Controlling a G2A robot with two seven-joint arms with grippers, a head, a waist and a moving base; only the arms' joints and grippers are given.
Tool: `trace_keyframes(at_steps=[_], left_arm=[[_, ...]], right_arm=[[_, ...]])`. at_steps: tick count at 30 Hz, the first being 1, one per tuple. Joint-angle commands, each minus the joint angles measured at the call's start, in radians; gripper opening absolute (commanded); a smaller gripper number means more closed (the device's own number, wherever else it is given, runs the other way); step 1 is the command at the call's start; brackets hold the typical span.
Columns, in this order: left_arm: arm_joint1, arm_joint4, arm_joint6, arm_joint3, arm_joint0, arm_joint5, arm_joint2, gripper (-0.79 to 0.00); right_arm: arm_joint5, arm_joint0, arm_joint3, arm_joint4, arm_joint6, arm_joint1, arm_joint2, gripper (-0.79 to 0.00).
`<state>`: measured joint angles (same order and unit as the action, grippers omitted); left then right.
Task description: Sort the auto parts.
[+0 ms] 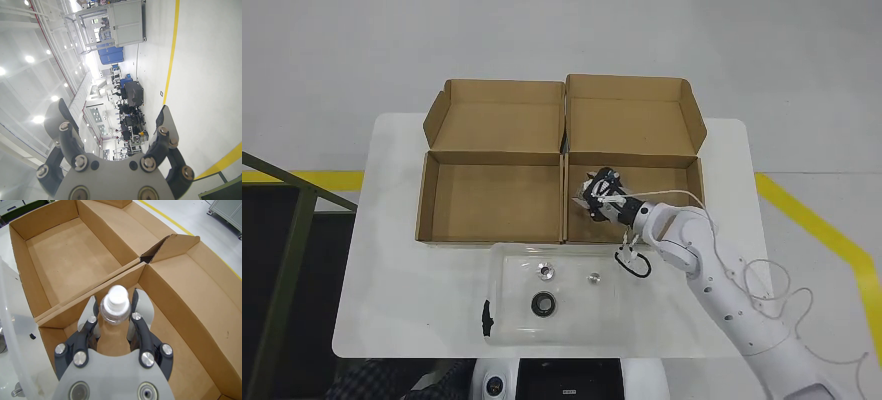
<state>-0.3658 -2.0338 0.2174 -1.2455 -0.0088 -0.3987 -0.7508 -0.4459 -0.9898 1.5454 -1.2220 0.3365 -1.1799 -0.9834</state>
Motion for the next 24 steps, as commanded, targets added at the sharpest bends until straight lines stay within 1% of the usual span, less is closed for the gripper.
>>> trace_keyframes(at_steps=[1,4,6,9,12,18,24], left_arm=[[0.0,0.0,0.0,0.0,0.0,0.0,0.0,0.0],[0.0,0.0,0.0,0.0,0.0,0.0,0.0,0.0],[0.0,0.0,0.0,0.0,0.0,0.0,0.0,0.0],[0.0,0.0,0.0,0.0,0.0,0.0,0.0,0.0],[0.0,0.0,0.0,0.0,0.0,0.0,0.0,0.0],[0.0,0.0,0.0,0.0,0.0,0.0,0.0,0.0],[0.0,0.0,0.0,0.0,0.0,0.0,0.0,0.0]], right_arm=[[-0.006,-0.004,0.006,0.016,-0.015,0.0,-0.006,0.0],[-0.055,-0.006,0.026,0.027,-0.021,0.004,-0.021,0.0],[-0.068,-0.016,0.06,0.018,-0.01,0.008,-0.035,0.0],[-0.066,-0.039,0.125,-0.018,0.014,0.017,-0.064,0.0],[-0.064,-0.074,0.195,-0.014,0.018,0.024,-0.097,0.0],[-0.144,-0.134,0.328,-0.033,0.08,0.043,-0.146,0.0],[-0.231,-0.23,0.443,-0.024,0.128,0.062,-0.184,0.0]])
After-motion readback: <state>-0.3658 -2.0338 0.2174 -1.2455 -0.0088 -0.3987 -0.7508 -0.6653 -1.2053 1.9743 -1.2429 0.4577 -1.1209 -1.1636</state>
